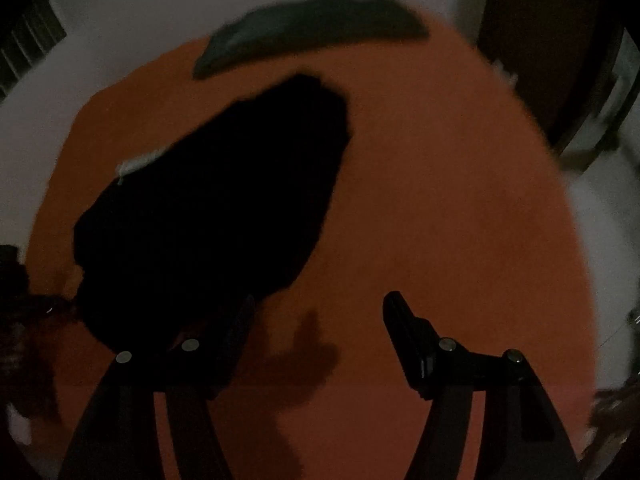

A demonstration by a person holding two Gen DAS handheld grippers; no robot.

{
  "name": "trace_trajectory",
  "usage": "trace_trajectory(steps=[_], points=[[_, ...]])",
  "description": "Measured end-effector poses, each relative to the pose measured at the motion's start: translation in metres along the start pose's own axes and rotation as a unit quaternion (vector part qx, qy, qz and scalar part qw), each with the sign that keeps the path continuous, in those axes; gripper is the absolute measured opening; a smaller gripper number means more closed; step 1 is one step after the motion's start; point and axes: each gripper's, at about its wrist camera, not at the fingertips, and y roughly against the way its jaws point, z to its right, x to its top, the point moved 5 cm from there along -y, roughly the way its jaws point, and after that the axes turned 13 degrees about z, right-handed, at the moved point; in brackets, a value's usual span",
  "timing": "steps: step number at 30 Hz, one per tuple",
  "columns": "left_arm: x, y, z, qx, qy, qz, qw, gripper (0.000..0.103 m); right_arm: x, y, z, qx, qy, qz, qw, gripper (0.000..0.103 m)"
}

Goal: Fold clothes

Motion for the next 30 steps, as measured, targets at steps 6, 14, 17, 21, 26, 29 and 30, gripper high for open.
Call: trace_trajectory(steps=[6, 14, 17, 21, 26, 29, 30], points=[[0.004, -0.009, 0.011, -0.039, 0.051, 0.019, 0.9977, 0.076, -0.022, -0.032, -0.059, 0.055, 0.042, -0.039, 0.997, 0.063], [-0.005, -0.003, 0.011, 0.026, -0.015, 0.048, 0.9984, 0.076, -0.069, -0.036, -0.161, 0.262, 0.043, -0.043, 0.963, 0.054], [-0.011, -0.005, 0.012, 0.021, -0.001, 0.052, 0.9984, 0.061, -0.089, -0.050, -0.181, 0.277, 0.063, -0.063, 0.957, 0.050], [-0.018, -0.006, 0.014, 0.016, 0.018, 0.059, 0.9980, 0.049, -0.105, -0.046, -0.194, 0.289, 0.083, -0.070, 0.951, 0.003], [-0.028, -0.005, 0.014, 0.005, 0.049, 0.051, 0.9975, 0.047, -0.086, -0.023, -0.170, 0.280, 0.063, -0.030, 0.958, 0.001], [-0.033, -0.006, 0.015, -0.002, 0.069, 0.028, 0.9972, 0.047, -0.080, 0.003, -0.151, 0.268, 0.057, -0.007, 0.962, 0.001], [-0.034, -0.008, 0.017, -0.006, 0.073, 0.024, 0.9970, 0.048, -0.079, 0.011, -0.145, 0.263, 0.058, -0.001, 0.963, 0.001]])
